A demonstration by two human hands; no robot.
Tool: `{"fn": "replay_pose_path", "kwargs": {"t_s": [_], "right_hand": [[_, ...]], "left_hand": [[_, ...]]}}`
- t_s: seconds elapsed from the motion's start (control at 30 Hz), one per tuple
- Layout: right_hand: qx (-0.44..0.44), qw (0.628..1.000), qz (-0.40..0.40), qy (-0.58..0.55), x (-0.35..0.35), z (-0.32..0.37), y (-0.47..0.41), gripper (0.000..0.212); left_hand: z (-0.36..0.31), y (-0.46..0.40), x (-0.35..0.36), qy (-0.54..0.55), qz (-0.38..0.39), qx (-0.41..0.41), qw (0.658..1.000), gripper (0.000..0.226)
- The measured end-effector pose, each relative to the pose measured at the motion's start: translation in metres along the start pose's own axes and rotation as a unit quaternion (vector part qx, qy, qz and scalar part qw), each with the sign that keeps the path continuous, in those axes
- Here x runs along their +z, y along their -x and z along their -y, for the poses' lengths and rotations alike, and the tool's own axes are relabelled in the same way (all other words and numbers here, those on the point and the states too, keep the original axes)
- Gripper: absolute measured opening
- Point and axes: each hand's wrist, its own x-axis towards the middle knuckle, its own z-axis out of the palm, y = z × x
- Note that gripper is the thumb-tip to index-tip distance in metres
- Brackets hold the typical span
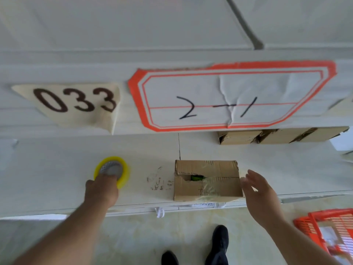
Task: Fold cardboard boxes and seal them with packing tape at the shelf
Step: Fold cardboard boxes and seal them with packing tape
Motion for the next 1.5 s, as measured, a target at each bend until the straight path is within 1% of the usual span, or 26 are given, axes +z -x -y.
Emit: {"fn": "replay_pose_path", "kwargs": {"t_s": [0.07,0.1,0.17,0.2,0.23,0.27,0.33,0.37,0.43,0.47,0.53,0.57,0.6,0.63,0.7,0.73,0.77,0.87,0.93,1.07,1.13,1.2,1.3,1.4,1.47,1.5], "right_hand": [[-0.007,1.000,-0.022,0.011,-0.010,0.003,0.006,0.047],[-0.016,0.999,-0.039,0.029,-0.016,0.009,0.009,0.046],[-0.065,0.992,-0.086,0.067,-0.027,0.025,0.022,0.043],[-0.105,0.986,-0.107,0.068,-0.030,0.035,0.032,0.040],[-0.147,0.981,-0.112,0.058,-0.030,0.048,0.042,0.037],[-0.182,0.978,-0.094,0.043,-0.028,0.062,0.053,0.033],[-0.218,0.975,0.019,0.033,-0.016,0.089,0.072,0.024],[-0.231,0.968,0.091,0.041,-0.008,0.100,0.081,0.024],[-0.272,0.942,0.189,0.053,0.009,0.119,0.097,0.036],[-0.305,0.927,0.211,0.049,0.015,0.129,0.105,0.043],[-0.371,0.903,0.216,0.032,0.021,0.142,0.119,0.045],[-0.381,0.899,0.215,0.019,0.019,0.147,0.125,0.041],[-0.375,0.901,0.217,-0.005,0.015,0.150,0.130,0.037],[-0.370,0.902,0.221,-0.028,0.010,0.151,0.134,0.034],[-0.380,0.897,0.224,-0.037,-0.001,0.147,0.139,0.030],[-0.391,0.893,0.220,-0.025,-0.006,0.144,0.141,0.028],[-0.402,0.890,0.217,-0.008,-0.012,0.142,0.142,0.026],[-0.426,0.878,0.210,0.063,-0.025,0.138,0.143,0.020],[-0.438,0.867,0.207,0.116,-0.033,0.135,0.145,0.020],[-0.436,0.853,0.212,0.192,-0.047,0.131,0.153,0.022],[-0.422,0.852,0.227,0.213,-0.052,0.128,0.156,0.022],[-0.412,0.851,0.237,0.226,-0.057,0.123,0.157,0.022],[-0.378,0.878,0.231,0.184,-0.062,0.123,0.157,0.027],[-0.336,0.914,0.167,0.154,-0.060,0.127,0.150,0.041],[-0.317,0.916,0.134,0.206,-0.064,0.133,0.142,0.043],[-0.310,0.907,0.124,0.256,-0.070,0.139,0.138,0.047]], "left_hand": [[-0.006,-0.004,0.001,-0.009,-0.023,0.006,1.000,0.041],[-0.010,-0.004,-0.001,0.015,-0.033,-0.005,0.999,0.042],[-0.017,0.004,-0.013,0.160,-0.026,-0.023,0.986,0.033],[-0.021,0.011,-0.020,0.260,-0.032,-0.024,0.965,0.024],[-0.026,0.024,-0.032,0.352,-0.038,-0.017,0.935,0.020],[-0.029,0.040,-0.044,0.422,-0.038,-0.010,0.906,0.022],[-0.035,0.082,-0.074,0.553,-0.019,0.006,0.833,0.034],[-0.039,0.105,-0.090,0.620,0.000,0.016,0.784,0.037],[-0.047,0.147,-0.117,0.719,0.036,0.045,0.692,0.029],[-0.051,0.166,-0.131,0.746,0.052,0.063,0.661,0.029],[-0.058,0.197,-0.152,0.767,0.082,0.110,0.626,0.035],[-0.060,0.209,-0.158,0.768,0.091,0.132,0.620,0.037],[-0.061,0.217,-0.162,0.766,0.088,0.143,0.621,0.039],[-0.061,0.223,-0.164,0.751,0.061,0.147,0.641,0.044],[-0.056,0.230,-0.169,0.654,-0.056,0.151,0.739,0.059],[-0.052,0.232,-0.171,0.593,-0.114,0.171,0.778,0.067],[-0.048,0.233,-0.174,0.547,-0.156,0.204,0.797,0.069],[-0.042,0.234,-0.179,0.416,-0.218,0.293,0.833,0.043],[-0.044,0.239,-0.178,0.387,-0.239,0.301,0.838,0.029],[-0.049,0.248,-0.172,0.481,-0.131,0.245,0.832,0.020],[-0.052,0.246,-0.165,0.487,-0.109,0.236,0.834,0.015],[-0.057,0.248,-0.159,0.483,-0.102,0.237,0.837,0.018],[-0.070,0.255,-0.150,0.474,-0.115,0.240,0.839,0.020],[-0.085,0.260,-0.149,0.501,-0.117,0.231,0.826,0.020],[-0.089,0.264,-0.153,0.538,-0.111,0.234,0.802,0.013],[-0.090,0.267,-0.157,0.545,-0.121,0.236,0.795,0.013]]}}
